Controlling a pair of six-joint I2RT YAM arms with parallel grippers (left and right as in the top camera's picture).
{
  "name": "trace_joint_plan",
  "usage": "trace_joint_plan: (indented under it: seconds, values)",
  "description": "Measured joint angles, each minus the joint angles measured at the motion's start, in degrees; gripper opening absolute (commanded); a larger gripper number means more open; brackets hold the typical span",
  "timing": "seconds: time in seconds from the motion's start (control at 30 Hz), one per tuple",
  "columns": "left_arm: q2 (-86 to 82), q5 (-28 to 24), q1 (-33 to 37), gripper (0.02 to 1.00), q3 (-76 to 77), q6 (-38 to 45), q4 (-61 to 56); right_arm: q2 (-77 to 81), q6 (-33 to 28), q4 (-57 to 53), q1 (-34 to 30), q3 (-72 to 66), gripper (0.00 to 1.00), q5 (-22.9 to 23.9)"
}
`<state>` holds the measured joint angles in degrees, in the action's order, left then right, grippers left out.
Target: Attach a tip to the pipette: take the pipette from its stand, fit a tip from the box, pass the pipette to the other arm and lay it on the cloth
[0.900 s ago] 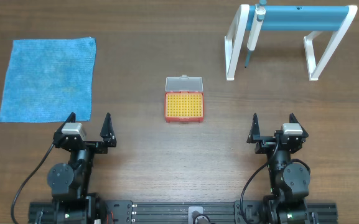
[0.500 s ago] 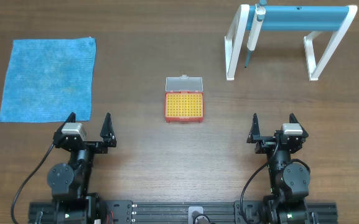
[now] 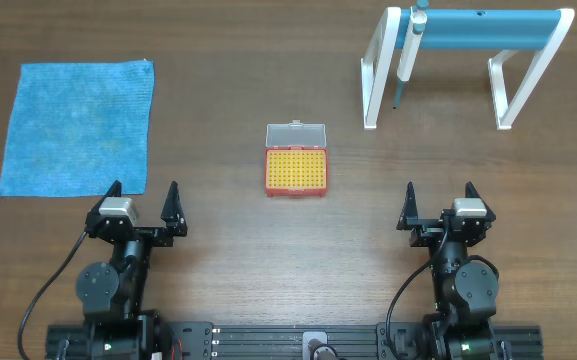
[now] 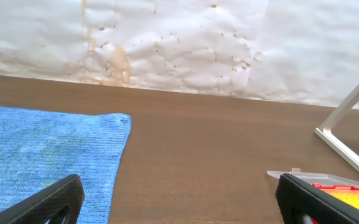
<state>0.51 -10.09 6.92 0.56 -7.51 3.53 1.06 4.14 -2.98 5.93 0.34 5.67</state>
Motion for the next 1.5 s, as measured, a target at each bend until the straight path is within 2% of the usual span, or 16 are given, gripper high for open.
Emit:
trace_joint_plan:
  seconds: [0.5,0.7,0.93,1.1,1.27,1.37,1.5]
  values:
    - [0.0,0.0,0.0,0.996,0.0,0.02,0.0,0.0,0.26,1.68,0.0,0.0,0.987,-0.02]
    - [0.0,0.0,0.0,0.996,0.0,0.02,0.0,2.4,5.62,5.73,0.0,-0.02,0.985,-0.02]
    - [-0.07,0.02,0.0,0.998,0.0,0.02,0.0,27.39,8.17,25.66,0.31,2.8,0.985,0.0]
    - [-0.04,0.0,0.0,0.996,0.0,0.02,0.0,49.9,2.32,41.97,1.07,12.81,0.985,-0.02]
    - [-0.07,0.02,-0.02,0.996,0.0,0.02,0.0,67.41,-0.94,58.95,1.22,17.9,0.987,-0.02]
    - [-0.04,0.02,0.0,0.996,0.0,0.0,0.0,75.19,-3.32,64.06,1.22,20.17,0.987,0.0]
    - [-0.04,0.0,0.0,0.996,0.0,0.02,0.0,82.44,-5.84,65.18,1.22,24.46,0.987,0.2]
